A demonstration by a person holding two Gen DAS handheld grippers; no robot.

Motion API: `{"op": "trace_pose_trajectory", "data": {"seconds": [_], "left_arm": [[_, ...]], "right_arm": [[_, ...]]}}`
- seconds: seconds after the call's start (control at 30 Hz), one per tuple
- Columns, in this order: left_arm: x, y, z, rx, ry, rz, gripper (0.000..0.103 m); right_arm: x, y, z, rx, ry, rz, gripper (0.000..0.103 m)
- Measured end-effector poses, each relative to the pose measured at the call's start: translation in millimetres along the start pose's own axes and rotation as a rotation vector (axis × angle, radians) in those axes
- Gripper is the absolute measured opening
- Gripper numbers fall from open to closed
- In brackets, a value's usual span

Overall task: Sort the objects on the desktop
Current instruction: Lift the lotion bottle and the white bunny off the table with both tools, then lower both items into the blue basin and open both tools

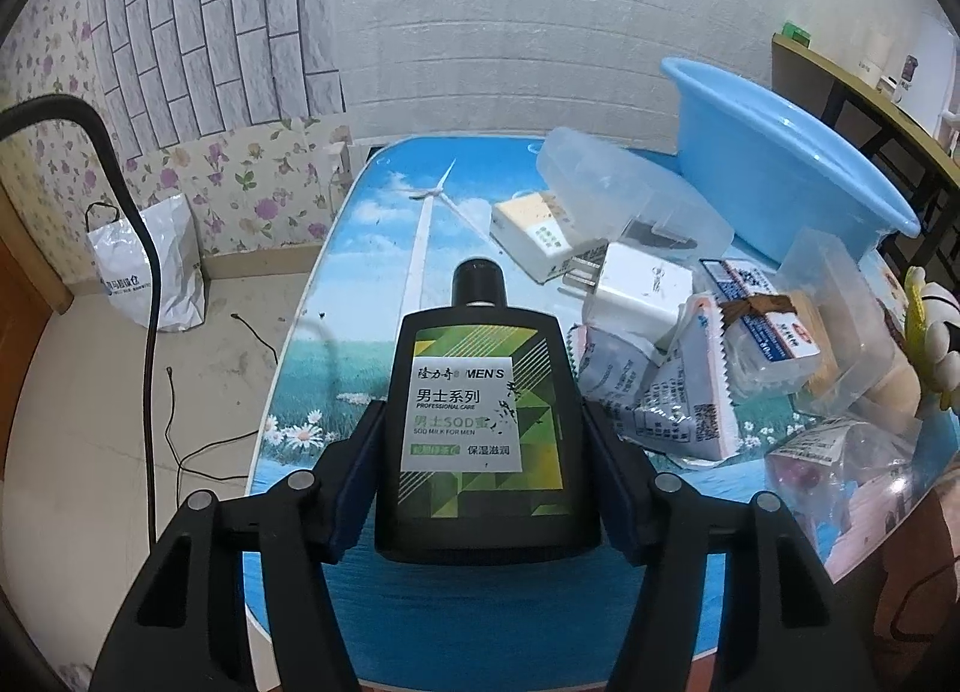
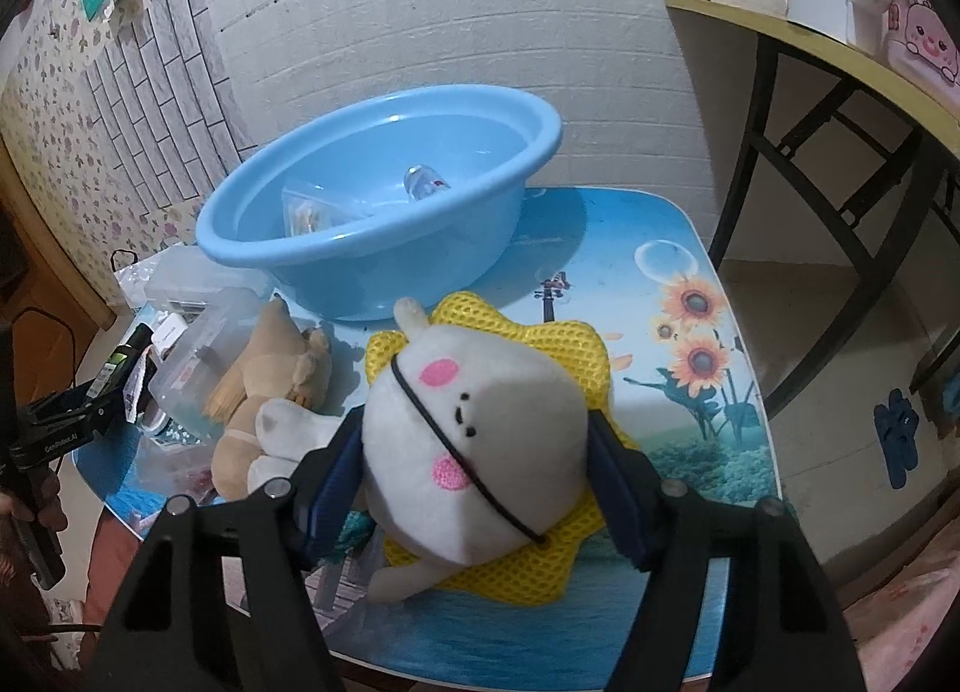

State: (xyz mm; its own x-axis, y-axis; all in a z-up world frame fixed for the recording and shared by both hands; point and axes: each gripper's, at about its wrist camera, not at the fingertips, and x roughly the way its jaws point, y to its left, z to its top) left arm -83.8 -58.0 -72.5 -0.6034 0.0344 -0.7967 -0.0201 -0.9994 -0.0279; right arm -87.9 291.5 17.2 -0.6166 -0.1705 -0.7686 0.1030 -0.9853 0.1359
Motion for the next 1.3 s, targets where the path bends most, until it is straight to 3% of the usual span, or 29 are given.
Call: {"op": "trace_pose_trajectory", "data": {"seconds": [0.73, 1.3], "left_arm": [[-36, -18, 2, 0.012, -0.051, -0.016, 0.062], [-70, -33, 20, 0.040, -0.119, -0.028, 0.062]], "right_arm": [[-20, 2, 0, -0.010, -0.058, 0.021, 0.068], [-48, 12, 18, -0.031, -0.164, 0.071, 0.068]]}}
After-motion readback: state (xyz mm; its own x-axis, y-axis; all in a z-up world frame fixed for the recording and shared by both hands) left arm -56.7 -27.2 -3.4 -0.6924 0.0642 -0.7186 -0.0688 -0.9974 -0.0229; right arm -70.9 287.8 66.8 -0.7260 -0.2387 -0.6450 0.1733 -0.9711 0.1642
